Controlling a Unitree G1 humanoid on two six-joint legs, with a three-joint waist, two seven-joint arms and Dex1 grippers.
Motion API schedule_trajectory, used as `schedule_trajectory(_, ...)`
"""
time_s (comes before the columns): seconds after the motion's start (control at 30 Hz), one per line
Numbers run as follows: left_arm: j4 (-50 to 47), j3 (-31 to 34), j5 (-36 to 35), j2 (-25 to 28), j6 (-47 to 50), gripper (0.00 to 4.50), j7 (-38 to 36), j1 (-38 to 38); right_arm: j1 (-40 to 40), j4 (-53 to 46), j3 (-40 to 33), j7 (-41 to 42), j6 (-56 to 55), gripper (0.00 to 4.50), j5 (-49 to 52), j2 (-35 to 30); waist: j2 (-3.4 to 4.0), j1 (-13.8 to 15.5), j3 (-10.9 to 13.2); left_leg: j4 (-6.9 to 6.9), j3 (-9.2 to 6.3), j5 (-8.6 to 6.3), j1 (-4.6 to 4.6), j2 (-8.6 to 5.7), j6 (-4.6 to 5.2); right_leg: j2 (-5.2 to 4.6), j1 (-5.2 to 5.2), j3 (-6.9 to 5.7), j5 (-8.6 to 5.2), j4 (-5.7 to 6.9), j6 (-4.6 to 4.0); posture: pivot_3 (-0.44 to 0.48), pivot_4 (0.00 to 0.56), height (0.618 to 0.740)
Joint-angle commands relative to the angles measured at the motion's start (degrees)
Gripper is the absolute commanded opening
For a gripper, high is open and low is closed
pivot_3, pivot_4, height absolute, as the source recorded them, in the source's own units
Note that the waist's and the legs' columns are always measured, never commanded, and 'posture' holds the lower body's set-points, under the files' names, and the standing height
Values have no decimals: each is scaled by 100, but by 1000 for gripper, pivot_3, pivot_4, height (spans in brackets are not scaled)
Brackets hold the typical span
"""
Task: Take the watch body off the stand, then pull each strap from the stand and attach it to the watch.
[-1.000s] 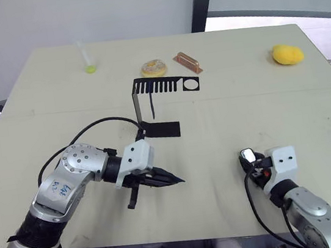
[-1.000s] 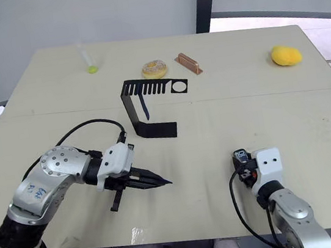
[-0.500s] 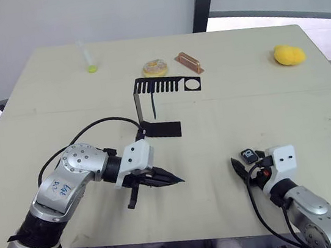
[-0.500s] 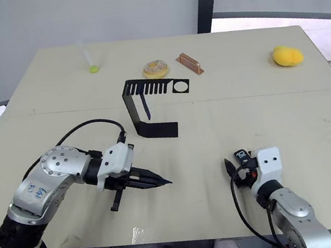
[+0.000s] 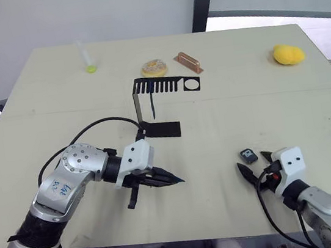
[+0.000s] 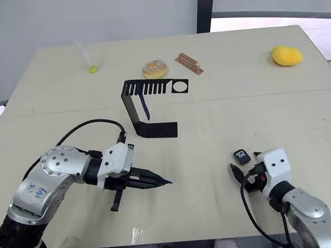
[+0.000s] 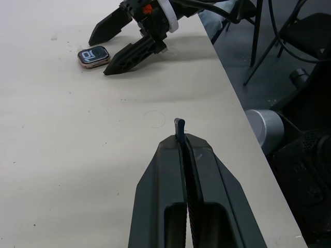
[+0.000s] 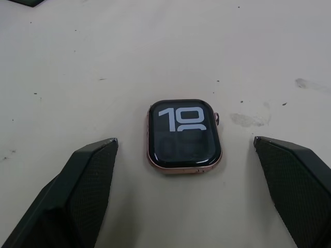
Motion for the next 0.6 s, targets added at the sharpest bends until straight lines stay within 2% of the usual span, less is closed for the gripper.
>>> schedule_trajectory(0.03, -200, 34, -46, -21, -43, 0, -37, -47, -58, 280, -127, 293, -223, 4456, -11, -153, 0, 3, 0, 1, 0, 0, 0, 0, 0, 0, 0, 0, 0, 0, 0, 0, 150, 740)
schedule_trajectory(0.6, -289, 73, -70, 11, 53, 0, 13, -2, -183, 904, -192, 546, -646, 4456, -61, -326, 0, 20, 0, 7, -1, 0, 0, 0, 0, -1, 3, -1, 0, 1, 0, 0, 150, 740)
